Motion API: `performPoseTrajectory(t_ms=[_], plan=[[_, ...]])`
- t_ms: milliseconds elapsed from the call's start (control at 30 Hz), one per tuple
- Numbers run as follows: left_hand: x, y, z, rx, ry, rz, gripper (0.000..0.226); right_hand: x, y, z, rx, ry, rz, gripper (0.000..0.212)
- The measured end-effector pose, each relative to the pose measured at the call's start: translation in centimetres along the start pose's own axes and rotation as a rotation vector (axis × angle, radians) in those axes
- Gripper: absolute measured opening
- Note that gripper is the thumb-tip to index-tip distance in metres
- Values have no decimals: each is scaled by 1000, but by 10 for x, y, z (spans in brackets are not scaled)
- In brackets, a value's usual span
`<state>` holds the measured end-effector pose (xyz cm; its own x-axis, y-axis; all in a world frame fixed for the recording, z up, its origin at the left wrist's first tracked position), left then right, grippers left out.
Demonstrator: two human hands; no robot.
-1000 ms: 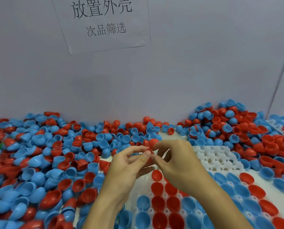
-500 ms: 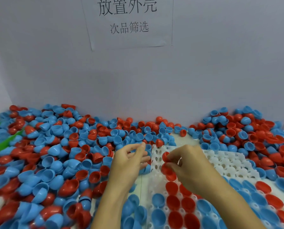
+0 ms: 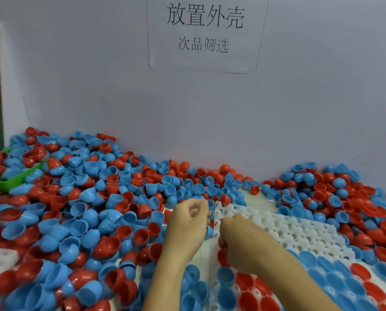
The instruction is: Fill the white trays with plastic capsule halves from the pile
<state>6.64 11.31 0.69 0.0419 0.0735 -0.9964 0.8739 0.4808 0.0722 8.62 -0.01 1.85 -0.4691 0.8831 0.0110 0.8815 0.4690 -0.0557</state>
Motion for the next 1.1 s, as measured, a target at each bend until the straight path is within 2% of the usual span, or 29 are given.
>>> performPoseTrajectory(t_ms=[133,333,400,533,667,800,900,1000,1100], plan=[[-2,-1,2,24,46,35,23,-12,0,-1,2,68,86,28],[-3,-5,21,137,200,107,18,-3,-3,-6,-85,44,45,21],[-2,-5,24,138,244,125,19,-3,-5,-7,-88,56,38,25],[-3,-5,22,122,302,156,19,-13,-14,-17,-167,179,38,10],[-1,-7,29,150,398,188,21,-52,-37,-46,-307,427,18,19],[0,-8,32,120,456,189,32,-143,-80,-67,-413,484,190,21],[1,-8,33,86,542,175,42,-225,-115,-55,-477,428,448,22],[2,-12,38,79,590,155,49,-278,-134,-18,-402,415,680,47],[3,-14,38,76,601,140,47,-286,-133,14,-322,492,706,62]])
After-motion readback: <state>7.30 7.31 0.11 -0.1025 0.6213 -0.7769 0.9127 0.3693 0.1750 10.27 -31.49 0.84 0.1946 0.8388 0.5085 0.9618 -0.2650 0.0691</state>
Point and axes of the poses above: each hand's wrist, its own y-axis towards the middle knuckle, its own z-axis out of the palm, x = y × z, the point moved 9 cm from there along y, towards the middle knuckle, and after that the axes turned 7 degrees about -x, right-handed, at the moved point
